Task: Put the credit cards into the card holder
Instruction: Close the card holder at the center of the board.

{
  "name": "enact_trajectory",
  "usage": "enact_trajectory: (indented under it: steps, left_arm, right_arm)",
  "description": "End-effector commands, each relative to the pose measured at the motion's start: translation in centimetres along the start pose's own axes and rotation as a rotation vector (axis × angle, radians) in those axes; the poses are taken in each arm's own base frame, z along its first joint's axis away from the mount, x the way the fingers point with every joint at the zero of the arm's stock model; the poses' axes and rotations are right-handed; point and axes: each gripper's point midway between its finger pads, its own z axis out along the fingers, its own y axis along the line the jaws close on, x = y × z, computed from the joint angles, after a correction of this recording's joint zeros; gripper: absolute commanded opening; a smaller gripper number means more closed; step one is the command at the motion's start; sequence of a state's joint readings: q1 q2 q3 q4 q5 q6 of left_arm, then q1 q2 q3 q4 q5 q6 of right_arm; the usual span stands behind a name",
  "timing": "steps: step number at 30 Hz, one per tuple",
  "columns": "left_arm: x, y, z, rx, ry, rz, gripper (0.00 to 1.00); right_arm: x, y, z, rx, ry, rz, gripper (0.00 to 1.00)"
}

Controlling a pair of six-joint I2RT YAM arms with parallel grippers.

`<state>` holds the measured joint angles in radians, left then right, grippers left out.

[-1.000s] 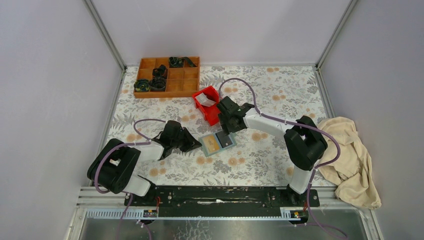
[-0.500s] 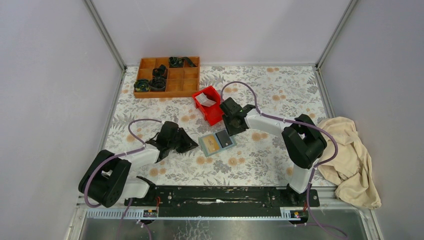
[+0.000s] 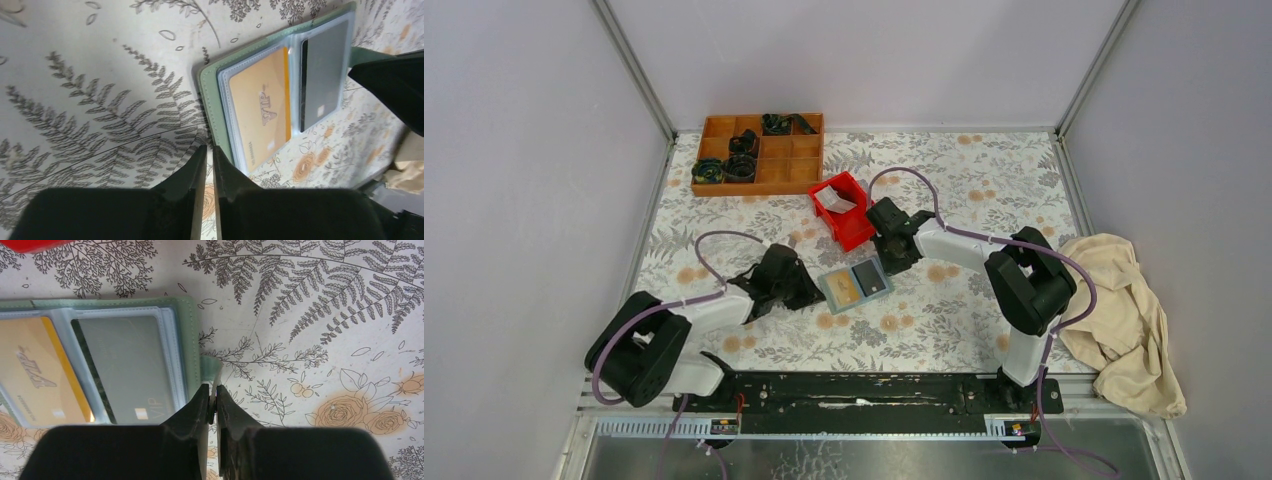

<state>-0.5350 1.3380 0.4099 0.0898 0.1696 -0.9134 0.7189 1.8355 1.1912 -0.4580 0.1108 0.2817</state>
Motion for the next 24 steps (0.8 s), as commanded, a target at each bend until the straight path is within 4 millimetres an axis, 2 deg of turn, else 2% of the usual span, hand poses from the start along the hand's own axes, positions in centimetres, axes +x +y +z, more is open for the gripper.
enact_trajectory:
  steps: [1,6,9,15,20,24]
  left_arm:
    - [1.1,2.4,0.5,-0.186,0.026,0.131,0.15]
    - [1.7,2.2,0.6,-0.226,0.018,0.187,0.13]
    - [1.1,0.8,0.2,-0.173,-0.04,0.182,0.13]
    - [-0.5,-1.0,-0.5,-0.114,-0.12,0.183,0.14]
    - [-0.5,-1.4,-0.7,-0.074,-0.138,0.16,0.15]
    - [-0.4,-0.8,-0.9,-0.091,-0.141,0.153,0.16]
  right_arm:
    - [-0.5,0.4,-0.2,-0.031,-0.005,0.011,0.1]
    - [-0.4,0.4,-0.3,-0.039,0.001,0.003,0.09]
    - [-0.3,0.5,-0.4,-0.044,0.007,-0.001,0.05]
    - [0.1,0.7,-0.1,-0.059,0.022,-0.001,0.04]
    - [0.3,0.8,0.0,-0.067,0.027,-0.001,0.05]
    - [0.4,0.9,0.0,-0.071,0.029,0.001,0.05]
